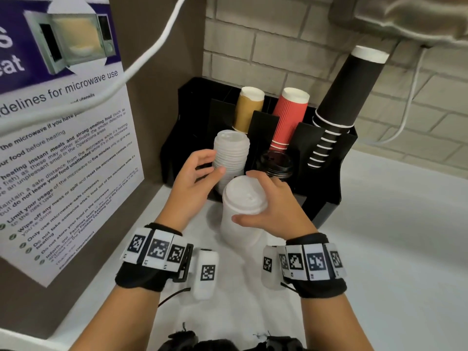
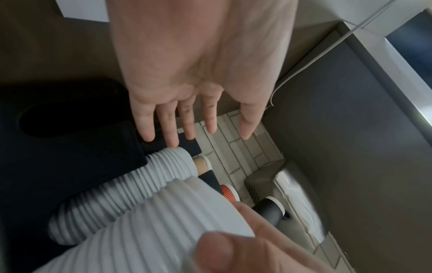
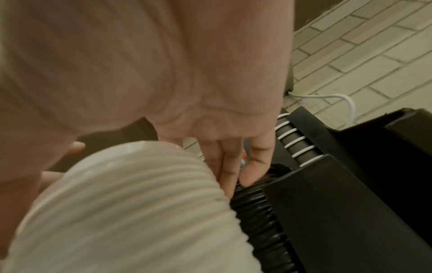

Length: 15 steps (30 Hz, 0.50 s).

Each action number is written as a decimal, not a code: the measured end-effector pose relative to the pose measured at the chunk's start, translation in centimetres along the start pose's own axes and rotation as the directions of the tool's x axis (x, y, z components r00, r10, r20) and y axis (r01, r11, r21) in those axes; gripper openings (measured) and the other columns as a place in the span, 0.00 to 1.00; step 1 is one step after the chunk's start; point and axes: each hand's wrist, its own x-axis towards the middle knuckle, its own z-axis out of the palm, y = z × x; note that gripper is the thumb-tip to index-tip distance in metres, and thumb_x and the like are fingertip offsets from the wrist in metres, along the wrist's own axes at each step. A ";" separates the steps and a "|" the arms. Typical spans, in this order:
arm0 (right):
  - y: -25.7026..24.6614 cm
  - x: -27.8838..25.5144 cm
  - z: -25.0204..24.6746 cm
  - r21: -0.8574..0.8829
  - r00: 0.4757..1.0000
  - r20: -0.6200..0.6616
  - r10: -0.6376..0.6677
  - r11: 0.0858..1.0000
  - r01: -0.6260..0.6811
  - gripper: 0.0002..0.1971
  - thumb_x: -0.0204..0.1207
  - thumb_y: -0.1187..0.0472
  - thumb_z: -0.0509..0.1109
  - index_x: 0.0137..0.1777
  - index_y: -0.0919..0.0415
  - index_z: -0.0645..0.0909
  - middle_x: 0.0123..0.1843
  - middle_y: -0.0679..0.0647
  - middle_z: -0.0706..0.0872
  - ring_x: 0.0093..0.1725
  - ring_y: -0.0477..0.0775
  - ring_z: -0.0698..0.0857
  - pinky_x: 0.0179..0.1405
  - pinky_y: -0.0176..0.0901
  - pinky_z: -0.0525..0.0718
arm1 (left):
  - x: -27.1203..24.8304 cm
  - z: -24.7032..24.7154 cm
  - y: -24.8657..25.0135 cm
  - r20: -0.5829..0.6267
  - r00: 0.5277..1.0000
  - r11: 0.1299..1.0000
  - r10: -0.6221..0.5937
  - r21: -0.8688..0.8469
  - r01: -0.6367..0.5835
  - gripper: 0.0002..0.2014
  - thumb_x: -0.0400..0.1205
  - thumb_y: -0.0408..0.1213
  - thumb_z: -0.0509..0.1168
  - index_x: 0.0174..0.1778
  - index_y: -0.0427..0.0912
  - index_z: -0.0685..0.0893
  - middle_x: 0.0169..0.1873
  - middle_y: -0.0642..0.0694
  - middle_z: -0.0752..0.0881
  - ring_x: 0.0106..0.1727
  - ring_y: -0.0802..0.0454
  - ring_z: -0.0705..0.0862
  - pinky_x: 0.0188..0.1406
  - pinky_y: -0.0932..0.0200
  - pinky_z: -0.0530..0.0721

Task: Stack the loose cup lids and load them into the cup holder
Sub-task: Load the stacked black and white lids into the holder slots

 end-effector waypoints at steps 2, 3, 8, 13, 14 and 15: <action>0.0 0.1 0.1 0.004 1.000 -0.012 0.011 1.000 -0.011 0.43 0.57 0.44 0.82 0.72 0.41 0.66 0.64 0.50 0.75 0.69 0.55 0.70 0.69 0.56 0.74 | 0.0 0.0 0.0 0.001 1.000 1.000 -0.003 -0.004 0.003 0.15 0.82 0.39 0.68 0.63 0.56 0.77 0.62 0.59 0.80 0.64 0.63 0.80 0.56 0.71 0.78; 0.0 0.1 0.1 0.005 1.000 -0.016 0.017 1.000 -0.017 0.42 0.57 0.43 0.82 0.71 0.40 0.66 0.63 0.49 0.75 0.69 0.55 0.70 0.69 0.58 0.73 | 0.0 -0.1 0.0 0.000 1.000 1.000 -0.005 -0.005 0.005 0.15 0.82 0.39 0.68 0.63 0.56 0.78 0.62 0.59 0.80 0.64 0.63 0.80 0.57 0.71 0.78; 0.2 0.1 0.2 0.021 0.998 -0.065 0.024 1.000 -0.023 0.41 0.56 0.40 0.80 0.69 0.38 0.66 0.65 0.44 0.76 0.69 0.54 0.72 0.68 0.64 0.73 | -0.2 0.0 0.4 0.020 1.000 1.000 -0.024 0.011 0.024 0.15 0.81 0.40 0.69 0.61 0.58 0.78 0.65 0.55 0.80 0.67 0.56 0.80 0.68 0.57 0.79; -0.4 -0.3 -1.3 0.257 0.977 -0.210 -0.034 0.962 0.089 0.42 0.57 0.40 0.81 0.72 0.46 0.69 0.65 0.40 0.79 0.67 0.46 0.77 0.66 0.52 0.78 | -0.8 0.1 1.3 0.203 0.979 0.998 -0.001 0.064 -0.012 0.38 0.64 0.55 0.78 0.71 0.66 0.71 0.71 0.59 0.77 0.72 0.62 0.76 0.74 0.56 0.73; -0.6 -0.4 -1.7 0.341 0.973 -0.223 -0.050 0.932 0.126 0.41 0.60 0.44 0.82 0.72 0.47 0.68 0.64 0.37 0.79 0.66 0.40 0.78 0.63 0.44 0.80 | -1.0 0.4 1.5 0.250 0.968 0.998 0.020 0.057 -0.035 0.43 0.62 0.55 0.79 0.73 0.67 0.69 0.73 0.59 0.76 0.73 0.62 0.75 0.75 0.57 0.72; -0.8 -0.5 -2.0 0.408 0.975 -0.213 -0.059 0.902 0.144 0.39 0.63 0.47 0.81 0.73 0.46 0.67 0.63 0.33 0.78 0.64 0.36 0.78 0.60 0.38 0.81 | -1.1 0.8 1.7 0.292 0.955 0.998 0.047 0.024 -0.057 0.46 0.62 0.53 0.80 0.75 0.67 0.66 0.75 0.58 0.75 0.75 0.61 0.73 0.75 0.56 0.72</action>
